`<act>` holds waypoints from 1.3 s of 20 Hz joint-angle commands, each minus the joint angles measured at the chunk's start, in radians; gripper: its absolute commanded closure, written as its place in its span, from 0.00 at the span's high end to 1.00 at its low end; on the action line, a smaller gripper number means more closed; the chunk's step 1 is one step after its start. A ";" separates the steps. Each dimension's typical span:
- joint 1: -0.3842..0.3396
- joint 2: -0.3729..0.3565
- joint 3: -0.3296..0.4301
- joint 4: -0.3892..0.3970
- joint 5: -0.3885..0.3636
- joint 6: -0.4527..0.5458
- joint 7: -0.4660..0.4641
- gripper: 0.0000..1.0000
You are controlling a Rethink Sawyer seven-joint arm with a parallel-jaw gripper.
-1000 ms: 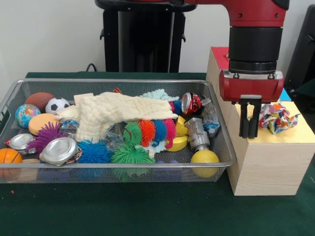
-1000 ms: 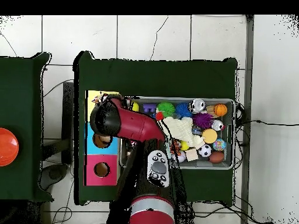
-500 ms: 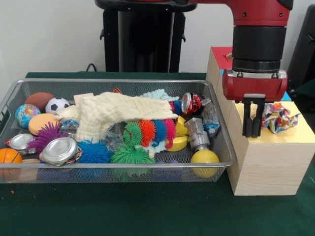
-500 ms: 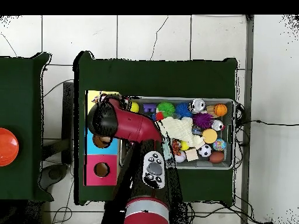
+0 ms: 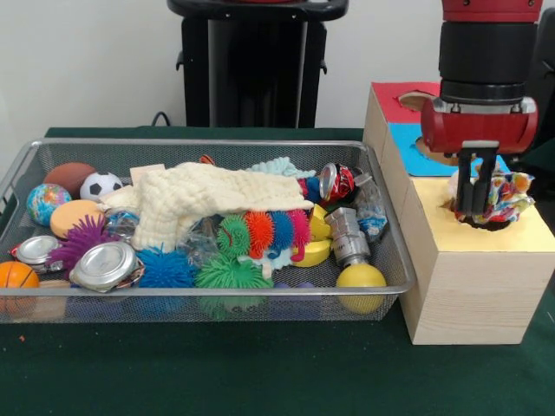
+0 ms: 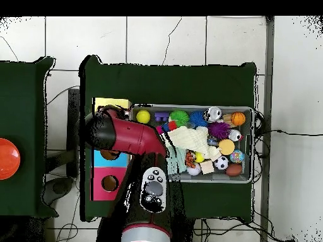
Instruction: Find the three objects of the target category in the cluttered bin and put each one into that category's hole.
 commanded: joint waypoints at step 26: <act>0.014 -0.013 -0.012 -0.031 0.028 0.161 0.248 0.00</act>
